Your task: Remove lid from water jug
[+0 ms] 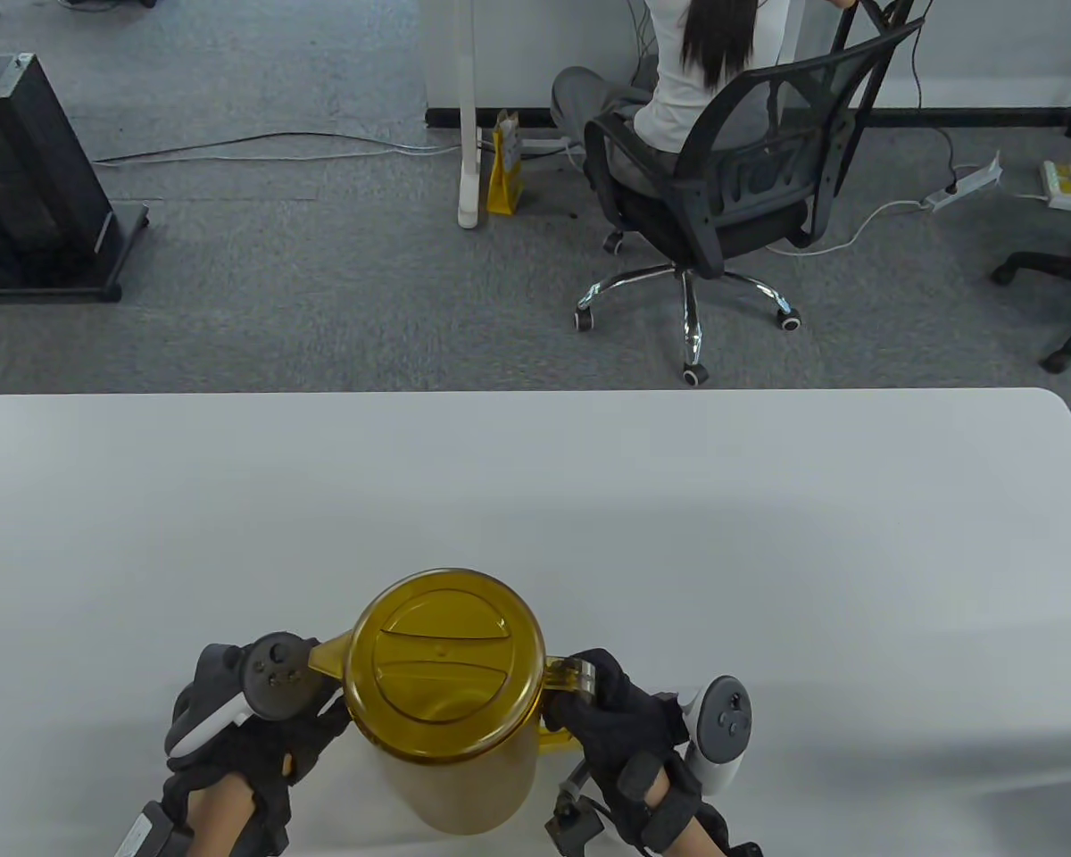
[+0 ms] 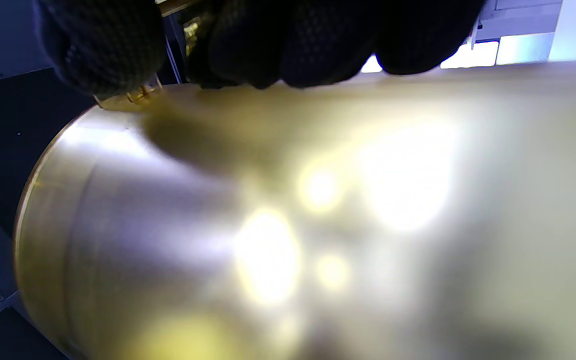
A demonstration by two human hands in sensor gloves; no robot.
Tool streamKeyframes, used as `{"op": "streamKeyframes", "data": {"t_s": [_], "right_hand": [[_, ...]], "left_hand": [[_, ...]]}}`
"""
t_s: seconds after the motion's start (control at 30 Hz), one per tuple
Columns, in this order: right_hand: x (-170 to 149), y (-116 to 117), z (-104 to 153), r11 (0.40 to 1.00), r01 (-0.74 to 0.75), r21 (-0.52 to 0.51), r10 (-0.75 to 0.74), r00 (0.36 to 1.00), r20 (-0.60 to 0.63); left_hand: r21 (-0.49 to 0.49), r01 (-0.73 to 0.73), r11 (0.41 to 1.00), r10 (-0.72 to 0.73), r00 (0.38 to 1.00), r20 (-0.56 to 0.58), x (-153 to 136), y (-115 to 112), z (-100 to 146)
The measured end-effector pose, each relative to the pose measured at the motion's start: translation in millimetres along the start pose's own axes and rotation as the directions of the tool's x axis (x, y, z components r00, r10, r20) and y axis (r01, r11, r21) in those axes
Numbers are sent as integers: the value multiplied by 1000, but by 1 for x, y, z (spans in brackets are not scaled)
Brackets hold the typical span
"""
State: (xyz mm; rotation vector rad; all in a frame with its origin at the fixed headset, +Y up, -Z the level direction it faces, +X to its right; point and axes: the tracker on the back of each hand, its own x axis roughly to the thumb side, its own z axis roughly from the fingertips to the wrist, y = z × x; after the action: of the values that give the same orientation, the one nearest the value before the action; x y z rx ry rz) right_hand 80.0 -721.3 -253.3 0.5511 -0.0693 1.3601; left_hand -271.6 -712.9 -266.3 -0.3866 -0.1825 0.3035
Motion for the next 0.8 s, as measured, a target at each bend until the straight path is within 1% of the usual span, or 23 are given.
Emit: {"op": "streamKeyframes", "data": {"t_s": [0.03, 0.1, 0.13, 0.23, 0.27, 0.3, 0.33, 0.43, 0.5, 0.57, 0.63, 0.67, 0.7, 0.8], "right_hand": [[-1, 0, 0, 1000, 18, 10, -18, 1000, -3], [-4, -1, 0, 1000, 23, 21, -23, 1000, -13], [-5, -1, 0, 1000, 23, 20, -23, 1000, -13], [-5, 0, 0, 1000, 24, 8, -24, 1000, -11], [-4, -1, 0, 999, 25, 23, -25, 1000, -14], [-4, -1, -1, 999, 25, 32, -25, 1000, -14], [-4, -1, -1, 999, 25, 40, -24, 1000, -15], [-4, -2, -1, 999, 15, 44, -15, 1000, -5], [-5, -2, -2, 999, 12, 40, -12, 1000, 3], [-5, -2, -2, 999, 11, 43, -11, 1000, 7], [-5, -1, -2, 999, 6, 42, -7, 1000, 16], [-5, -1, -3, 999, 7, 36, -7, 1000, 20], [-5, -2, -3, 999, 11, 33, -11, 1000, 22], [-5, -1, -4, 999, 16, 44, -17, 1000, 18]], "left_hand": [[17, -18, 1000, 18, 1000, 14, -1, 3, 2], [96, -28, 995, 24, 999, 37, 0, 12, 9], [142, -25, 990, 20, 999, 42, 1, 19, 14], [237, -40, 971, 29, 998, 52, 2, 37, 28], [288, -49, 956, 34, 998, 57, 3, 45, 36], [319, -47, 947, 31, 998, 55, 4, 49, 42], [368, -24, 930, 6, 999, 50, 6, 56, 51], [467, 6, 884, -35, 998, 54, 14, 71, 72], [501, -19, 865, -23, 997, 77, 19, 80, 82], [521, -77, 850, 4, 990, 139, 25, 90, 89], [519, -150, 841, 40, 975, 217, 35, 102, 97], [511, -161, 845, 40, 970, 239, 40, 106, 100], [501, -163, 850, 28, 963, 266, 49, 112, 106], [543, -135, 829, -43, 952, 303, 79, 130, 127]]}}
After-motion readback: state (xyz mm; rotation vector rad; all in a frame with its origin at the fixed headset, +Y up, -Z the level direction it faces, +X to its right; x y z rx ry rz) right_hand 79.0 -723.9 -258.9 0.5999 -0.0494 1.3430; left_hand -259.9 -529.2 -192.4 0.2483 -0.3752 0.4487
